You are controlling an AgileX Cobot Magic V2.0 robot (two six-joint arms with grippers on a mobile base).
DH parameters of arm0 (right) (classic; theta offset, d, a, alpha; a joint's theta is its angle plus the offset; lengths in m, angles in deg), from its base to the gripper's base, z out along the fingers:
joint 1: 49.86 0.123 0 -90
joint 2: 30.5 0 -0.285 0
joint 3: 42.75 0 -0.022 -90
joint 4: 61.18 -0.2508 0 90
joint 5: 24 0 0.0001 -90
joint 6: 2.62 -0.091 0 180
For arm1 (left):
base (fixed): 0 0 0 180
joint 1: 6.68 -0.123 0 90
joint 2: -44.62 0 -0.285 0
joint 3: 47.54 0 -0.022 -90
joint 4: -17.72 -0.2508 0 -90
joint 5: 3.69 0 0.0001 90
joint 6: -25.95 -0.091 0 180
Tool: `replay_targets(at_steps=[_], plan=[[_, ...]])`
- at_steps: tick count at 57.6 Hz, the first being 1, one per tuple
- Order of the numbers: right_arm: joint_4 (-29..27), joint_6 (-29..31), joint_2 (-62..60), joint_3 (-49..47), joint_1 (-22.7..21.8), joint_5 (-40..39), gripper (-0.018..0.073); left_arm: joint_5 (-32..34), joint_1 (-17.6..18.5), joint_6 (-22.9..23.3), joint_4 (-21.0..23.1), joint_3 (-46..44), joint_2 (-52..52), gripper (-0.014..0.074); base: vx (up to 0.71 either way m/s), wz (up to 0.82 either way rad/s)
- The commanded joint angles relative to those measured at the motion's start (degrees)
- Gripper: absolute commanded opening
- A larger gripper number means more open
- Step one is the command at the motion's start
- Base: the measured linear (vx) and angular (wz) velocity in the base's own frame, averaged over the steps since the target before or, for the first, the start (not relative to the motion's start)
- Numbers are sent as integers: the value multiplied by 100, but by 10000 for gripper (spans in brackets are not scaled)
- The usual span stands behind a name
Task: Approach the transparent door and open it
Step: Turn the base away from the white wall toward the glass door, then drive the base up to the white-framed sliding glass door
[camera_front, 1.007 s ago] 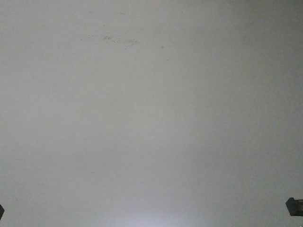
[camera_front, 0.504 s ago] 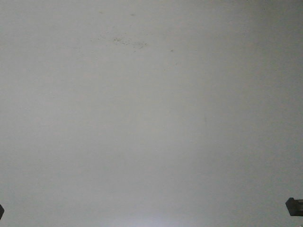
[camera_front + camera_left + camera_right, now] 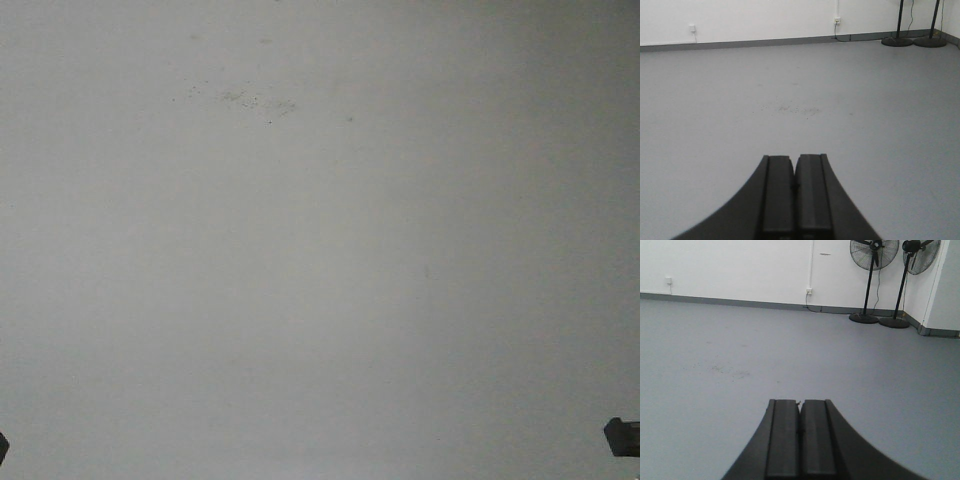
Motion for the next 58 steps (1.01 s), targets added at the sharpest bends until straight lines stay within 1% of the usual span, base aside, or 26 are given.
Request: replay_targets(at_steps=[1, 21, 58], plan=[[30, 2, -90, 28, -35, -469, -1, 479, 32, 21, 22, 40, -82, 3, 24, 1], [30, 2, -90, 28, -35, -469, -1, 479, 32, 21, 22, 40, -82, 3, 29, 13], [30, -4, -90, 28, -35, -451, -1, 479, 32, 21, 22, 40, -82, 3, 40, 30]])
